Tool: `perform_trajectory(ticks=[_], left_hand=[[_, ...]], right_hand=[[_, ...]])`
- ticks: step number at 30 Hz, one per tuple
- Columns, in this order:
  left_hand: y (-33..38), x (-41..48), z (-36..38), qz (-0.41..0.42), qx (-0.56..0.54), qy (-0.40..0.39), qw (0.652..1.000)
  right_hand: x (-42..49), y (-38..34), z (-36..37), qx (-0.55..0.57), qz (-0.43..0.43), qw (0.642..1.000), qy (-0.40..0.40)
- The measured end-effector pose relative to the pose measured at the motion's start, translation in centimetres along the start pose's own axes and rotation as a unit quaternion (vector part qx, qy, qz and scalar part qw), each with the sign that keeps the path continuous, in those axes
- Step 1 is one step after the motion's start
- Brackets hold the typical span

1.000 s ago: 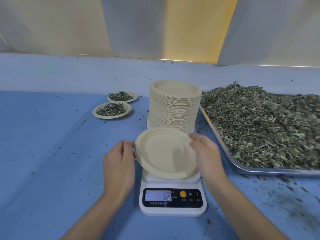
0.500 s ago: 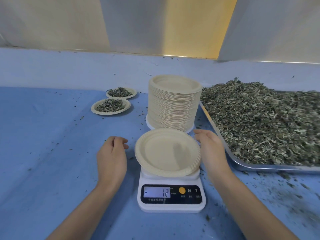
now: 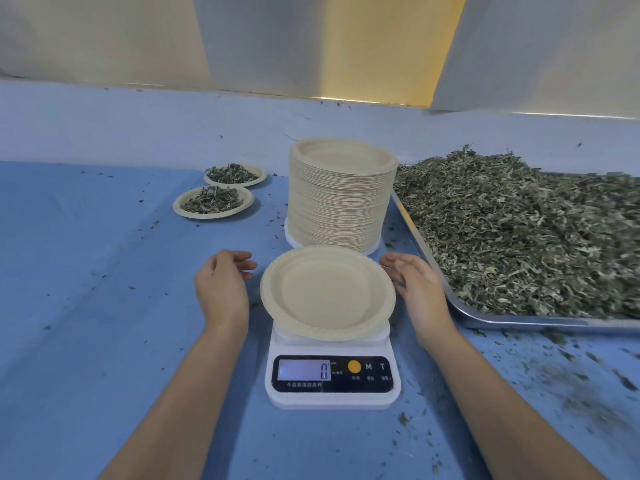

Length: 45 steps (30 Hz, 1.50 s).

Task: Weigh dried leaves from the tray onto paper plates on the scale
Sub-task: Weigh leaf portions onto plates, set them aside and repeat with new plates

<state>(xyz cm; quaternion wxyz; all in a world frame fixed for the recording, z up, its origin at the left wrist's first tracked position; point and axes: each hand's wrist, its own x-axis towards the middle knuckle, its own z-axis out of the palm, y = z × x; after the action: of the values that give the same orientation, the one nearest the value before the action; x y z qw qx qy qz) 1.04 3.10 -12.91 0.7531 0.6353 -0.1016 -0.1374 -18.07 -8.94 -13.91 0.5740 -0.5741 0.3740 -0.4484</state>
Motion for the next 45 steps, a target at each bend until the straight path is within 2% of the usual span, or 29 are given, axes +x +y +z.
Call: perform_trajectory(ticks=[11,14,16,17,19,21,23,25,28,31,40,45], left_hand=[[-0.6,0.2,0.0,0.023,0.008,-0.005,1.000],[-0.2,0.1,0.2,0.032,0.003,-0.003,0.999],[0.4,-0.1,0.5,0.048,-0.004,-0.005,0.999],[0.7,-0.4,0.7,0.061,-0.005,-0.008,0.998],[1.6,-1.0,1.3,0.091,-0.006,-0.019,0.996],[2.4,-1.7,1.8,0.113,-0.010,-0.035,0.993],[3.2,-2.3,2.4,0.126,-0.015,-0.052,0.991],[3.8,-2.8,2.8,0.128,-0.026,-0.065,0.989],[4.2,-3.5,3.3,0.131,-0.034,-0.091,0.987],[4.2,-4.0,3.5,0.133,-0.029,-0.110,0.985],[4.1,-4.2,3.6,0.109,-0.026,-0.110,0.988],[4.5,-4.1,3.5,0.100,-0.034,-0.105,0.989]], right_hand=[[0.5,-0.6,0.1,-0.073,-0.023,0.997,0.002],[0.7,-2.3,-0.4,-0.132,-0.066,0.989,0.019],[0.6,-3.6,-1.3,-0.186,-0.112,0.974,0.059],[0.7,-4.2,-2.1,-0.244,-0.138,0.956,0.088],[0.8,-5.1,-4.1,-0.416,-0.156,0.887,0.122],[1.0,-5.8,-6.0,-0.598,-0.110,0.788,0.094],[1.1,-6.3,-7.2,-0.694,-0.037,0.717,0.051],[1.2,-6.5,-7.8,-0.733,0.020,0.680,0.013],[1.7,-6.3,-8.0,-0.748,0.078,0.655,-0.070],[1.9,-6.0,-7.8,-0.766,0.079,0.629,-0.106],[1.1,-6.3,-6.4,-0.754,-0.004,0.656,-0.016],[1.8,-6.6,-7.1,-0.665,-0.042,0.744,0.039]])
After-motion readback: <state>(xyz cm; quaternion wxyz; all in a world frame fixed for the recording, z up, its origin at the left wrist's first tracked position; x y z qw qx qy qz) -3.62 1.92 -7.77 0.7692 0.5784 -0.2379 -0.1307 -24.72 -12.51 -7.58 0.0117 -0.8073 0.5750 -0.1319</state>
